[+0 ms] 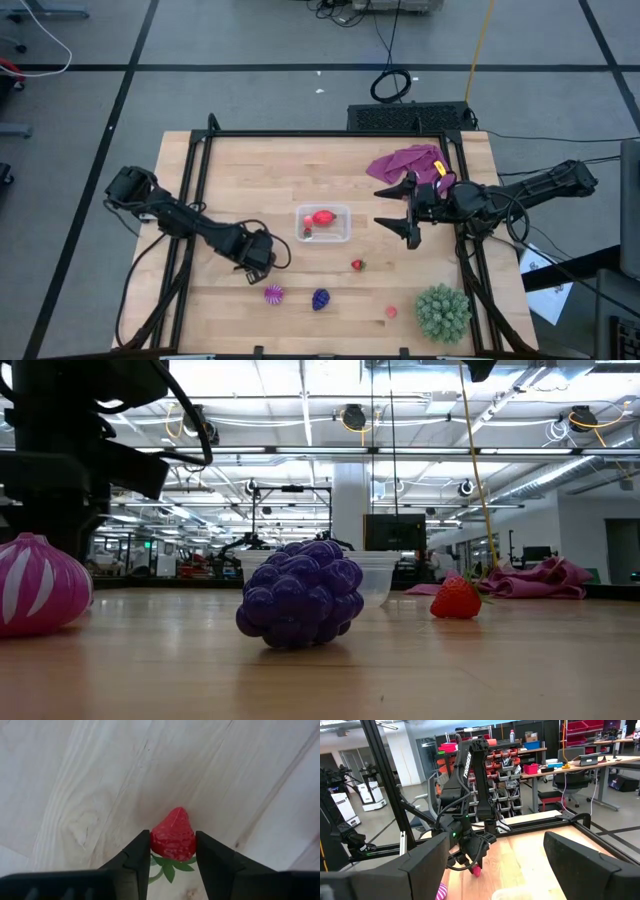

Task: Pick and placing Produce into tupperware
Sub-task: Put the left red strawberry fruit into the transparent container

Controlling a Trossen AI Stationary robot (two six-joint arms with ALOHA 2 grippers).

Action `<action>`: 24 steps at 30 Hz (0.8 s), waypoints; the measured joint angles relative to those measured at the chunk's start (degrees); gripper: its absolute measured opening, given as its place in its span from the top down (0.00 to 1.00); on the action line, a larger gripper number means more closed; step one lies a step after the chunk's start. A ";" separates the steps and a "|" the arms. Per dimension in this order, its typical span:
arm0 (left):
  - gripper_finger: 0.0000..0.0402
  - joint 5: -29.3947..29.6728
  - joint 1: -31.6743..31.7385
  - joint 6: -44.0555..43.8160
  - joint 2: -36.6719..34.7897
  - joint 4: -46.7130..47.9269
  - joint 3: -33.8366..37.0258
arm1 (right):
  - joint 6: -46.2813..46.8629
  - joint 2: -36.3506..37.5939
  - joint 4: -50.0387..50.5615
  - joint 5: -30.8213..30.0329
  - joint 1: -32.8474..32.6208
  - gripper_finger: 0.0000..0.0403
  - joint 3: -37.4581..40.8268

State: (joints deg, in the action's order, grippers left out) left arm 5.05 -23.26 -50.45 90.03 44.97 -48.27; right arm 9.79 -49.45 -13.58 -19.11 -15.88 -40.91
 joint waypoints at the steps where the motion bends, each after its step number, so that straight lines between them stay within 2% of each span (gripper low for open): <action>1: 0.68 -0.48 0.26 0.41 -0.10 0.02 0.00 | -0.01 -0.01 -0.25 0.00 0.00 0.21 0.00; 6: 0.68 -2.22 2.09 2.65 -0.45 3.12 -1.97 | -0.67 -0.02 -2.08 0.00 0.01 0.21 0.00; 11: 0.68 -2.23 3.51 5.28 -2.12 9.02 -7.07 | -1.50 -0.02 -2.34 0.00 0.00 0.21 0.00; 15: 0.68 -2.07 5.15 8.06 -3.61 15.46 -13.78 | -1.93 -0.02 -2.50 -0.02 0.00 0.21 0.00; 21: 0.68 -0.46 8.72 12.62 -3.55 26.39 -28.26 | -3.19 0.00 -2.51 -0.02 0.02 0.21 0.00; 24: 0.68 0.71 10.75 15.93 -2.29 27.92 -35.57 | -3.94 0.00 -2.51 -0.02 0.03 0.21 0.00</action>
State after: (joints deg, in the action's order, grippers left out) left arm 5.76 -12.51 -34.52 87.74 72.89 -83.84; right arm 5.85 -49.45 -16.10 -19.14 -15.85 -40.91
